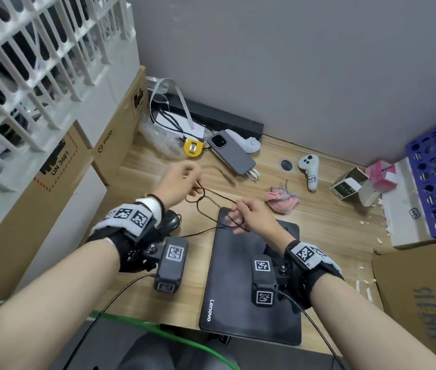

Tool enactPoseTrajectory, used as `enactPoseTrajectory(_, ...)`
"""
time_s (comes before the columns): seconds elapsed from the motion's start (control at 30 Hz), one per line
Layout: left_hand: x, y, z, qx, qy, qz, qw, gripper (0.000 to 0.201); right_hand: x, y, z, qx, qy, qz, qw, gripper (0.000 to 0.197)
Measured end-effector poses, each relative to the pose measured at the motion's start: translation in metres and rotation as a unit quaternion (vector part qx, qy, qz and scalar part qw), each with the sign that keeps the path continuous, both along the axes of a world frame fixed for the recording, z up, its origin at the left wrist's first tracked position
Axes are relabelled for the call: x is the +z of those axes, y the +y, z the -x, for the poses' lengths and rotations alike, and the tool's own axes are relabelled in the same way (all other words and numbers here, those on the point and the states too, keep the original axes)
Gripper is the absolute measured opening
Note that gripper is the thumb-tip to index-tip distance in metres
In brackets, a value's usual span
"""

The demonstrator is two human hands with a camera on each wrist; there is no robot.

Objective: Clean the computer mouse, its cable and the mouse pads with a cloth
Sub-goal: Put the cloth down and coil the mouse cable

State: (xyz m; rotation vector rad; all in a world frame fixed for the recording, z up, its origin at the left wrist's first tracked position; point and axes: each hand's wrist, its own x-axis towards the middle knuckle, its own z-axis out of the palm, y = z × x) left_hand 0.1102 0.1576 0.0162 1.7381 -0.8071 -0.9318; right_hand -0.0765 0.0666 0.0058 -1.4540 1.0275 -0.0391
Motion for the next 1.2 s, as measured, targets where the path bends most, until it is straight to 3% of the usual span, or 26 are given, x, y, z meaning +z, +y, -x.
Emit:
enactPoseTrajectory(0.1, 0.003, -0.002, -0.003, 0.15, 0.22, 0.015, 0.964, 0.027, 0.0, 0.003, 0.008, -0.013, 0.012, -0.036, 0.999, 0.028)
enactPoseTrajectory(0.17, 0.005, -0.005, -0.003, 0.181, 0.3, 0.022, 0.936, 0.027, 0.003, 0.005, 0.011, -0.003, 0.024, -0.058, 0.998, 0.026)
enactPoseTrajectory(0.23, 0.005, -0.008, -0.002, 0.148, 0.334, 0.016, 0.931, 0.027, 0.004, 0.005, 0.016, 0.026, 0.042, -0.062, 0.997, 0.024)
enactPoseTrajectory(0.37, 0.006, -0.008, 0.009, 0.027, 0.284, -0.064, 0.956, 0.018, 0.005, 0.003, 0.022, 0.058, 0.067, -0.059, 0.994, 0.025)
enactPoseTrajectory(0.63, -0.008, -0.006, 0.024, -0.005, 0.259, -0.123, 0.958, 0.028, 0.008, -0.002, 0.022, 0.011, 0.033, -0.126, 0.991, 0.037)
enactPoseTrajectory(0.73, -0.01, -0.004, 0.024, -0.076, 0.217, -0.119, 0.966, 0.019, 0.009, -0.004, 0.025, 0.025, 0.032, -0.063, 0.997, 0.023)
enactPoseTrajectory(0.8, -0.01, -0.004, 0.022, -0.101, 0.177, -0.109, 0.973, 0.025, 0.008, -0.006, 0.028, 0.013, 0.046, -0.017, 0.999, 0.014)
enactPoseTrajectory(0.9, -0.009, -0.01, 0.016, -0.029, 0.224, -0.069, 0.972, 0.028, -0.002, -0.013, 0.03, -0.045, 0.036, -0.006, 0.998, 0.019)
enactPoseTrajectory(1.0, 0.0, -0.01, 0.007, 0.015, 0.229, -0.023, 0.973, 0.023, -0.015, -0.021, 0.036, -0.078, 0.084, 0.003, 0.993, 0.023)
enactPoseTrajectory(1.13, 0.009, -0.013, 0.004, -0.065, 0.201, -0.011, 0.977, 0.024, -0.009, -0.029, 0.038, -0.009, 0.136, 0.054, 0.989, 0.034)
enactPoseTrajectory(1.2, 0.015, -0.017, 0.01, -0.119, 0.164, -0.005, 0.979, 0.03, 0.005, -0.027, 0.027, 0.032, 0.093, 0.076, 0.992, 0.05)
